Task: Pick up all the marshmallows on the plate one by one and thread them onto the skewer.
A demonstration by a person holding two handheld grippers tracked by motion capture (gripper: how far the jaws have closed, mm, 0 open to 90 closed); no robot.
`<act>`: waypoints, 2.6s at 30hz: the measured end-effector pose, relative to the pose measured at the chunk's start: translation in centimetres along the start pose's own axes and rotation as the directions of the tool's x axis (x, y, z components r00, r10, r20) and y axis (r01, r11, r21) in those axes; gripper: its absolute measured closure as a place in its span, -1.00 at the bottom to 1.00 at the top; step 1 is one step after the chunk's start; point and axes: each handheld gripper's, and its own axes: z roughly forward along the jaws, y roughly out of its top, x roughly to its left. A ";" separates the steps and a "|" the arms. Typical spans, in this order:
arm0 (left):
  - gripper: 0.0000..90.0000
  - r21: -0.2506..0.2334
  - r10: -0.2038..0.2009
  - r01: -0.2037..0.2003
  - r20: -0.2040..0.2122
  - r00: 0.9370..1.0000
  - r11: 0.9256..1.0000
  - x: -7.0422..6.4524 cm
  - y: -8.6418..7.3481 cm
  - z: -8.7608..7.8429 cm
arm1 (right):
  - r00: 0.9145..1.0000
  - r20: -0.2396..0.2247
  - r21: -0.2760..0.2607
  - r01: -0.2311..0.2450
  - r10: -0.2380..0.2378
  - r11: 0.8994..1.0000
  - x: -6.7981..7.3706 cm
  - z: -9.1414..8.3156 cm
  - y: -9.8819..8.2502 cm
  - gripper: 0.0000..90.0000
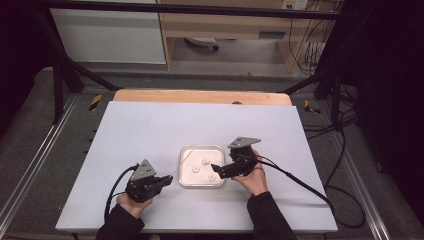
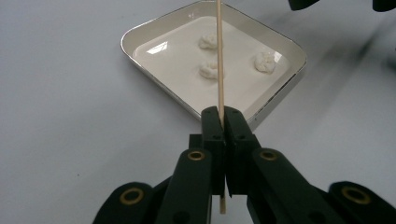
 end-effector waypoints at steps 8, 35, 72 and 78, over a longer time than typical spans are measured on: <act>0.97 0.002 -0.008 0.008 0.001 1.000 1.000 0.0 -0.2 0.2 | 1.000 0.012 0.034 -0.007 0.007 0.999 -0.1 2.0 1.0 -0.91; 0.97 0.001 -0.008 0.008 0.012 1.000 1.000 -0.1 -0.2 0.5 | 0.995 -0.079 0.087 0.070 -0.063 0.994 0.0 6.3 1.0 0.11; 0.97 -0.063 0.006 -0.004 0.033 0.999 0.998 -1.0 -0.1 0.3 | 0.969 -0.240 -0.096 -0.091 0.065 0.991 -0.5 -0.3 2.5 0.57; 0.97 -0.082 0.012 -0.009 0.038 0.999 0.997 -1.4 -0.1 0.4 | 0.952 -0.291 -0.158 -0.144 0.093 0.977 -0.5 -2.1 2.8 0.58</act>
